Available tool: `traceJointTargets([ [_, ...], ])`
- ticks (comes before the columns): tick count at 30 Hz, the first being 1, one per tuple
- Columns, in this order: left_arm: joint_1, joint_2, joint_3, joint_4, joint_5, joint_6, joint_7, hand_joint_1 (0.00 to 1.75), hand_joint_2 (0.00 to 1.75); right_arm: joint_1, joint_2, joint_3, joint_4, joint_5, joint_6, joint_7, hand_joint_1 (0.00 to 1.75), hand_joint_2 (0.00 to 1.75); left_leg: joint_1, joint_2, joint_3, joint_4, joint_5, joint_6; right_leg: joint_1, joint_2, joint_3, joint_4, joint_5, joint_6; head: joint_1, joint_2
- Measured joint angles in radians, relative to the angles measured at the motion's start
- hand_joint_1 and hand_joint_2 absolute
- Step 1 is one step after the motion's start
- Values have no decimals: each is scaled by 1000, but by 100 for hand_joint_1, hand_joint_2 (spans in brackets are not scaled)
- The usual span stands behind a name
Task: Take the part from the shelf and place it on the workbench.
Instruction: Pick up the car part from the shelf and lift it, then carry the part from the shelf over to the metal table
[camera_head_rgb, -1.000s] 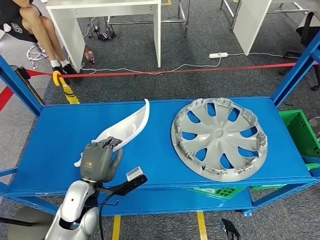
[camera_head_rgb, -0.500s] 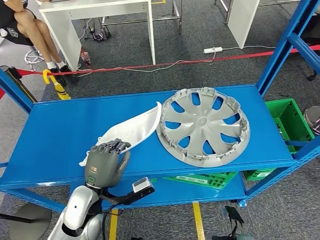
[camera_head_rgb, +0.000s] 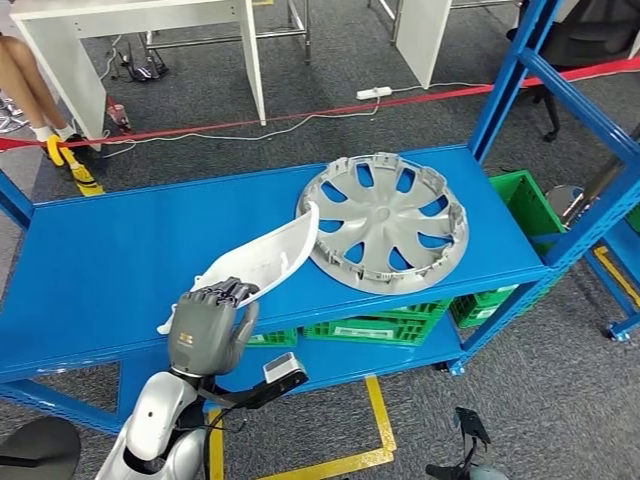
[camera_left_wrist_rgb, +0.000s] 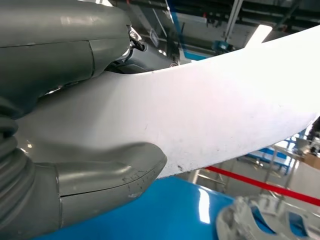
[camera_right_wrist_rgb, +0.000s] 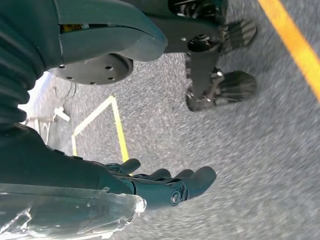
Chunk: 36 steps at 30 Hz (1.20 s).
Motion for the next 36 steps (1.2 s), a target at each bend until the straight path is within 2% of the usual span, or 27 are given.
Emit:
traceJointTargets([
  [2,0,-1,3,0,20,2,-7,175,175,3,0,2,-5,-3,-13,3,0,175,-1,20,-18,5,11,-4,1,-21,84,-92,48,1,0,0],
  [4,0,-2,7,-2,52,3,-22,175,175,1,0,7,-10,-6,-20,13,0,175,-5,39,-29,14,19,-13,10,-66,177,-222,42,-5,-1,0],
  [6,0,-5,11,-6,112,5,-51,175,175,1,0,11,-14,-13,-25,20,0,175,-8,60,-31,18,30,-22,19,-81,204,-280,25,-22,-3,0],
  [7,0,-8,13,-6,145,7,-67,175,175,5,0,11,-14,-17,-27,20,0,175,-7,68,-31,18,33,-27,18,-71,196,-281,30,-33,-5,0],
  [8,-1,-11,15,-7,175,9,-83,175,175,9,0,10,-14,-21,-28,20,0,175,-6,63,-34,22,27,-34,16,-60,188,-282,38,-42,-5,0],
  [10,-3,-15,21,-7,212,14,-107,175,175,15,0,9,-14,-25,-27,25,0,175,-3,22,-51,70,-33,-50,10,-41,172,-284,60,-57,-7,0],
  [11,-3,-16,24,-7,222,16,-114,175,175,16,2,8,-14,-27,-26,30,0,175,-1,-2,-67,123,-82,-56,7,-30,160,-284,72,-61,-8,0],
  [13,-4,-17,28,-5,238,24,-126,175,175,20,4,8,-14,-29,-26,38,0,175,2,-21,-97,247,-160,-61,6,-5,128,-283,96,-64,-10,0],
  [14,-7,-17,30,-3,249,33,-134,175,175,24,5,7,-14,-30,-28,38,0,175,2,-23,-99,283,-170,-61,5,8,112,-283,108,-62,-10,0],
  [15,-11,-18,30,0,262,43,-143,175,175,28,5,5,-14,-31,-31,38,0,175,3,-24,-86,286,-158,-59,4,20,97,-282,120,-59,-10,0],
  [17,-25,-19,31,8,292,65,-166,175,175,36,6,-1,-14,-34,-36,38,0,175,6,-45,-12,198,-106,-56,1,42,70,-282,143,-51,-10,0],
  [19,-38,-20,30,17,327,80,-188,175,175,40,8,-8,-13,-38,-38,38,0,175,11,-97,76,68,-93,-52,0,65,48,-282,167,-40,-10,0],
  [20,-44,-21,30,23,343,83,-197,175,175,42,8,-13,-13,-40,-39,38,0,175,13,-114,99,28,-98,-48,1,76,42,-284,179,-33,-11,0],
  [21,-47,-21,30,28,356,84,-204,175,175,45,9,-17,-13,-42,-39,38,0,175,12,-120,108,9,-104,-43,0,87,37,-289,192,-26,-11,0],
  [23,-53,-23,30,40,367,85,-209,175,175,56,10,-29,-12,-43,-39,37,0,175,11,-96,95,5,-90,-28,-2,101,30,-301,212,-13,-11,0],
  [24,-55,-25,30,44,369,85,-210,175,175,62,10,-34,-12,-43,-39,38,0,175,11,-84,86,4,-79,-19,-1,90,20,-293,198,-9,-8,0],
  [25,-57,-27,30,47,371,85,-210,175,175,66,10,-37,-12,-43,-39,43,0,175,12,-71,74,2,-66,-11,1,70,6,-265,163,-7,-5,0],
  [27,-59,-29,31,53,379,86,-214,175,175,68,11,-39,-11,-44,-39,62,0,175,7,-45,47,2,-43,0,4,22,-29,-143,54,-5,0,0],
  [28,-60,-29,31,56,389,88,-220,175,175,67,11,-40,-10,-44,-39,71,0,175,5,-31,33,2,-32,2,4,10,-41,-72,15,-4,1,0],
  [29,-60,-29,31,59,404,90,-228,175,175,67,12,-43,-9,-45,-38,75,0,175,2,-16,18,3,-22,2,4,4,-43,-17,-1,-2,1,0],
  [30,-61,-29,31,63,422,92,-237,175,175,69,14,-47,-7,-46,-38,75,0,175,1,-3,4,4,-11,1,4,1,-31,7,7,-2,1,0],
  [31,-63,-29,31,67,442,95,-245,175,175,71,15,-54,-6,-48,-38,75,0,175,0,9,-9,4,-1,0,4,-3,-1,-3,30,-2,1,0],
  [32,-66,-29,32,70,462,96,-252,175,175,74,16,-62,-4,-49,-38,76,0,175,-1,19,-21,5,8,-3,5,-15,48,-49,53,-3,1,0],
  [33,-69,-29,34,74,486,95,-260,175,175,75,17,-70,-2,-49,-38,76,0,175,-3,29,-30,7,16,-7,6,-36,108,-118,58,-3,1,0],
  [34,-72,-28,36,77,519,90,-273,175,175,76,18,-79,0,-48,-38,76,0,175,-5,38,-37,9,24,-11,10,-56,166,-196,49,-7,1,0],
  [35,-73,-28,41,80,564,79,-293,175,175,76,20,-90,3,-45,-38,76,0,175,-7,48,-40,10,32,-17,13,-72,204,-257,35,-11,1,0],
  [36,-73,-28,47,81,615,64,-318,175,175,78,22,-104,7,-39,-38,72,0,175,-8,58,-42,11,40,-22,17,-77,220,-293,23,-17,0,0],
])
